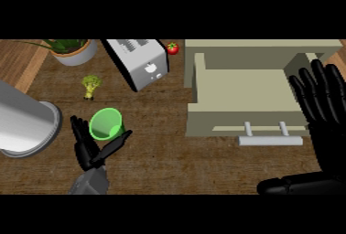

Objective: Pick up the cup, place it into the drawer and close the drawer

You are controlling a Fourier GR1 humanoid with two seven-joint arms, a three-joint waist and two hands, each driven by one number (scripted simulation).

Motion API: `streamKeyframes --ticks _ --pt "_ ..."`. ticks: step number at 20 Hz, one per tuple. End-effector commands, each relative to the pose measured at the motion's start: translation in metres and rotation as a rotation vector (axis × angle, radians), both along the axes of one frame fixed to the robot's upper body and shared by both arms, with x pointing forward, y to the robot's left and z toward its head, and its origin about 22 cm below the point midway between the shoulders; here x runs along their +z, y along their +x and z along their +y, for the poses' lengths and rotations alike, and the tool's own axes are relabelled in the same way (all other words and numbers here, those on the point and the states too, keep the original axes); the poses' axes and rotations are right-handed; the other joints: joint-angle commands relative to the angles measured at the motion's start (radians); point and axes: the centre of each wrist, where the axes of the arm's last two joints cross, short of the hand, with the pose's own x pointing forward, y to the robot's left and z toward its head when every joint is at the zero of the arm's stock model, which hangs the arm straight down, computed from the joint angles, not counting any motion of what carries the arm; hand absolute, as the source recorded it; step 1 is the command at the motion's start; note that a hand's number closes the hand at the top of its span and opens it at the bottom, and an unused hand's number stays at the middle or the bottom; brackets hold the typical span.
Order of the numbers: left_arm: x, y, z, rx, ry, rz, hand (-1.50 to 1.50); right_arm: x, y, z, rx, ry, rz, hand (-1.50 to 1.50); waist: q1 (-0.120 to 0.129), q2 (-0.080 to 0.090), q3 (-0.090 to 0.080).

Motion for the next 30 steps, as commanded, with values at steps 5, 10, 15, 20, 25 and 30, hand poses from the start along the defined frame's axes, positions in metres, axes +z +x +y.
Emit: streamKeyframes --ticks 5,10,15,20,25,30 --pt "-0.009 -0.013 -0.004 -0.028 -0.076 -0.059 -1.50 -0.016 0.001 -0.005 -0.014 -0.011 0.014 -1.50 0.003 -0.001 0.000" --pt "-0.015 0.009 -0.015 -0.073 -0.116 -0.107 -1.50 -0.012 0.001 0.005 0.025 -0.012 0.024 -1.50 -0.009 0.003 -0.001" --pt "-0.004 0.023 -0.009 -0.132 -0.158 -0.158 -1.50 -0.004 0.002 -0.001 -0.003 0.008 0.023 -1.50 -0.003 0.001 0.000" --pt "-0.006 0.026 -0.001 -0.144 -0.145 -0.231 1.50 -0.011 -0.007 0.002 0.011 -0.005 -0.003 -1.50 -0.010 0.004 -0.001" --pt "-0.008 0.021 -0.008 -0.112 -0.041 -0.248 1.50 -0.004 -0.005 -0.006 0.002 -0.005 0.009 -1.50 -0.005 0.001 0.000" --pt "-0.017 0.002 0.022 -0.375 -0.076 -0.262 1.50 -0.011 -0.008 -0.003 -0.001 0.007 0.002 -1.50 -0.004 0.001 0.000"
